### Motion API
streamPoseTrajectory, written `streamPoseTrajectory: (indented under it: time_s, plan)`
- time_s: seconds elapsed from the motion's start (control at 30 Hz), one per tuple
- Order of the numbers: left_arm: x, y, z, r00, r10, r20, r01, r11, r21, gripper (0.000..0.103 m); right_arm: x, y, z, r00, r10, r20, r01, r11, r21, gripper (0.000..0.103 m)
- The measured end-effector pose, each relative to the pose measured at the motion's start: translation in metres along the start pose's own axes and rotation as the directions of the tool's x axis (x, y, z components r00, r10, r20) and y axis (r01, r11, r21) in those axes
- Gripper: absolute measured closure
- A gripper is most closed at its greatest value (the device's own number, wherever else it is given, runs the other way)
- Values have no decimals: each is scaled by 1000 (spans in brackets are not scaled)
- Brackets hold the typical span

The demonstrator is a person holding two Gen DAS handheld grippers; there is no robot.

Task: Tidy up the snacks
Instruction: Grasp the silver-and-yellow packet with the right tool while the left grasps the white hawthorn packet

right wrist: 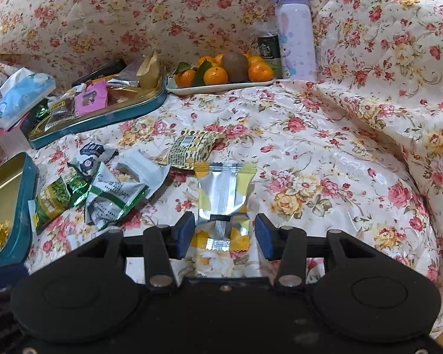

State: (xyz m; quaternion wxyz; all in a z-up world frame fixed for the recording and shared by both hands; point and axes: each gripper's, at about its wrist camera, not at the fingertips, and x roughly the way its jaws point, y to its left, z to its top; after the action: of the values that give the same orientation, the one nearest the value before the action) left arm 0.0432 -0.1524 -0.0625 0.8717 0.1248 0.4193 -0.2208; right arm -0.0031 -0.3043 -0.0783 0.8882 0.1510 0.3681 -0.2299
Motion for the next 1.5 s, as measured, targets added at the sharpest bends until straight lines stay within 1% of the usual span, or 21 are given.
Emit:
streamPoseTrajectory:
  time_s: [0.07,0.13,0.23,0.27,0.37,0.43,0.5,0.63,0.87,0.93,1.0,1.03,1.1,1.13,1.17,1.27,1.3,1.33,1.4,1.43,1.5]
  plan:
    - [0,-6,0,1000,8,29,-10,998,60,56,1,0,-1,1000,6,-8,-6,1000,7,57]
    - [3,-12,0,999,2,43,-8,991,136,56,2,-4,-1,1000,10,-18,-10,1000,23,57]
    - [7,-19,-2,999,-18,41,7,968,249,56,2,-8,-2,1000,15,-22,-14,999,40,57]
    - [8,-21,-4,999,-13,45,0,959,282,56,2,-10,-1,1000,17,-23,-16,999,43,57]
    - [11,-27,-4,998,4,64,-26,939,342,55,2,-13,-1,999,28,-25,-26,998,55,57]
    - [14,-28,-2,998,-7,63,-17,933,360,54,2,-15,0,999,36,-29,-34,997,70,57]
    - [19,-31,-1,999,-14,53,-8,920,391,54,3,-17,1,998,45,-32,-42,996,82,56]
    - [24,-38,0,997,-5,76,-34,871,490,52,3,-19,2,998,58,-38,-55,995,86,56]
    - [29,-46,2,996,-49,69,-4,789,614,51,4,-20,2,997,64,-39,-60,994,89,56]
    - [30,-47,4,996,-64,68,6,772,636,52,4,-20,2,997,65,-39,-61,994,86,56]
    - [32,-47,7,995,-80,57,25,764,645,52,4,-20,3,997,66,-41,-63,995,83,56]
    - [33,-47,10,995,-89,48,38,765,643,52,5,-21,3,997,67,-41,-64,994,84,56]
    - [36,-45,15,994,-103,23,66,778,624,53,6,-21,5,997,68,-42,-64,994,87,56]
    - [36,-43,19,993,-118,3,92,791,604,58,7,-21,6,997,67,-41,-63,994,87,56]
    - [37,-41,23,990,-137,-25,126,814,567,62,8,-20,7,997,65,-40,-61,994,87,56]
    - [37,-33,33,985,-156,-73,172,880,442,65,12,-20,11,997,62,-40,-59,994,88,56]
    - [36,-30,35,980,-178,-92,200,899,389,65,12,-20,12,997,64,-40,-60,994,91,56]
    - [34,-27,37,974,-200,-110,226,912,342,65,13,-21,14,997,68,-41,-64,994,93,56]
    - [33,-23,37,962,-236,-135,264,929,261,65,15,-22,16,996,78,-44,-73,992,99,55]
    - [32,-22,36,963,-231,-137,259,936,240,64,16,-22,17,996,82,-44,-78,992,103,55]
    - [32,-23,34,969,-211,-130,237,944,228,64,17,-23,19,995,89,-45,-84,990,114,52]
